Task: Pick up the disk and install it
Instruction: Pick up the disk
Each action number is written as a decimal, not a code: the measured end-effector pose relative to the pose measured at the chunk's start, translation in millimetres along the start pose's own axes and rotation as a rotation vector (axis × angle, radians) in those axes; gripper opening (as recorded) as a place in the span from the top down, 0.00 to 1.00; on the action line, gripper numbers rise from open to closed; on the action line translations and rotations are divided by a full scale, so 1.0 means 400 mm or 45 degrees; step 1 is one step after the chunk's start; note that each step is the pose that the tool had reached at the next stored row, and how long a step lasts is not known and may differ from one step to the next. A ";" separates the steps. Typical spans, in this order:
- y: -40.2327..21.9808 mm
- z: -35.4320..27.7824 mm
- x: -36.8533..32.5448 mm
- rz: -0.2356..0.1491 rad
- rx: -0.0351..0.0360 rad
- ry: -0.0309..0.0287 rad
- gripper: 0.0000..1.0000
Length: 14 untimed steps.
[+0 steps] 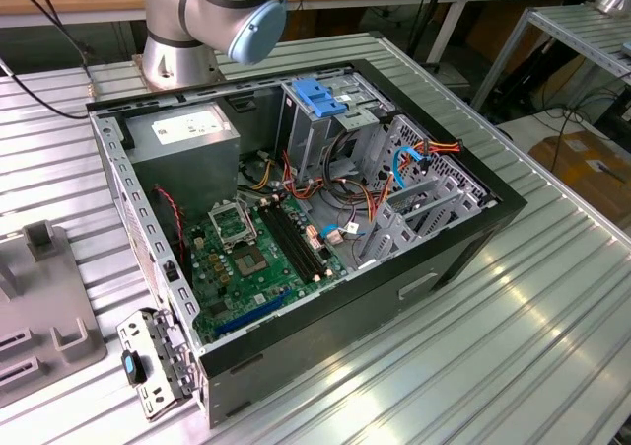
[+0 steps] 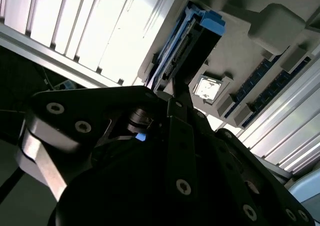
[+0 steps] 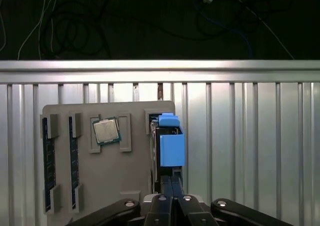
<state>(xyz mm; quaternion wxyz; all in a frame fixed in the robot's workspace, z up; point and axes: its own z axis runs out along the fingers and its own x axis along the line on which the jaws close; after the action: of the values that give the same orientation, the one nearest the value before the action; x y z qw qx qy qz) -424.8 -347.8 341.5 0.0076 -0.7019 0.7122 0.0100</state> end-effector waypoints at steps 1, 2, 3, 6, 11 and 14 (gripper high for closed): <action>-0.002 0.000 0.000 -0.001 0.0001 0.0000 0.89; -0.004 0.000 0.000 -0.001 0.0001 0.0000 0.89; -0.007 0.000 0.000 -0.001 0.0001 -0.0001 0.89; -0.008 0.000 0.000 -0.001 0.0001 0.0000 0.89; -0.010 0.000 0.000 -0.001 -0.0001 0.0001 0.89; -0.012 0.001 0.000 -0.001 0.0000 0.0000 0.89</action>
<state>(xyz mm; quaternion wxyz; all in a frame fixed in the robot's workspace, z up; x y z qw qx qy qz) -420.1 -348.0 341.2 0.0077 -0.7022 0.7119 0.0100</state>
